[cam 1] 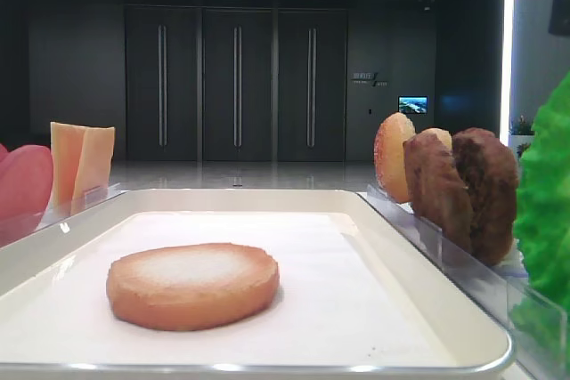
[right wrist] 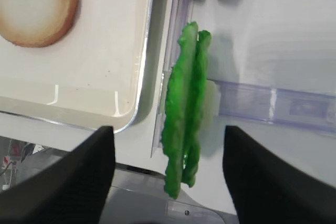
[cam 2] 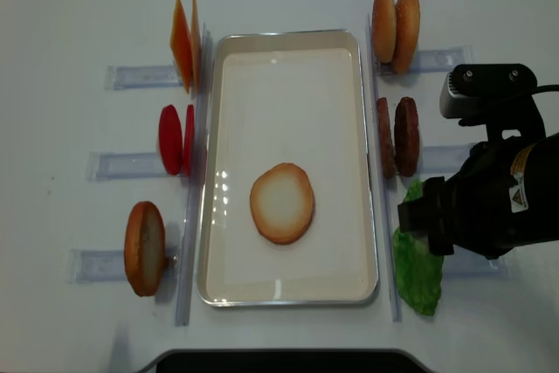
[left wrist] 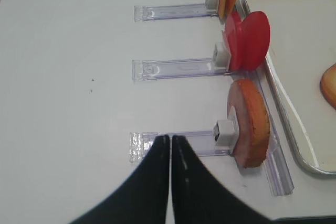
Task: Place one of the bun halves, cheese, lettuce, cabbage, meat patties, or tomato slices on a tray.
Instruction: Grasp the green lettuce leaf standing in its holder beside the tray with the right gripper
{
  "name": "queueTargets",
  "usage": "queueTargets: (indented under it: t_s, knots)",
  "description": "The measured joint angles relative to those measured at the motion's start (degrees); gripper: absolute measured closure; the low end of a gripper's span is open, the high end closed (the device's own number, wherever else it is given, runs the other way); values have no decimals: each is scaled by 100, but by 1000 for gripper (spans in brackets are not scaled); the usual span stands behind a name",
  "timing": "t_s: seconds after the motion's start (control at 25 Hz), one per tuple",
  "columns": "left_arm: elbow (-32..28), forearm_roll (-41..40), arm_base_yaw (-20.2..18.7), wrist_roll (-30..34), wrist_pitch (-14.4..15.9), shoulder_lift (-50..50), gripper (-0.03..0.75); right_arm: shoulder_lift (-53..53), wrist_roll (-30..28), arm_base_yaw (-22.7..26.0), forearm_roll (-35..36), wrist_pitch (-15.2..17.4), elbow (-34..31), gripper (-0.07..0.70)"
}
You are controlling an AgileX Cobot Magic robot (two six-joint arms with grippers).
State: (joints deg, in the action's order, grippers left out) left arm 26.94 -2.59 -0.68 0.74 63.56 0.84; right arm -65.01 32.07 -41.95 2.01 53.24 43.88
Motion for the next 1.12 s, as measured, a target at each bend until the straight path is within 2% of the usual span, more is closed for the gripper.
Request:
queueTargets:
  t_s: [0.24, 0.84, 1.0, 1.12]
  knots:
    - [0, 0, 0, 0, 0, 0, 722, -491, 11, 0, -139, -18, 0, 202]
    - [0, 0, 0, 0, 0, 0, 722, -626, 22, 0, -253, -133, 0, 211]
    - [0, 0, 0, 0, 0, 0, 722, -626, 22, 0, -253, -151, 0, 258]
    - [0, 0, 0, 0, 0, 0, 722, -626, 27, 0, -275, -151, 0, 340]
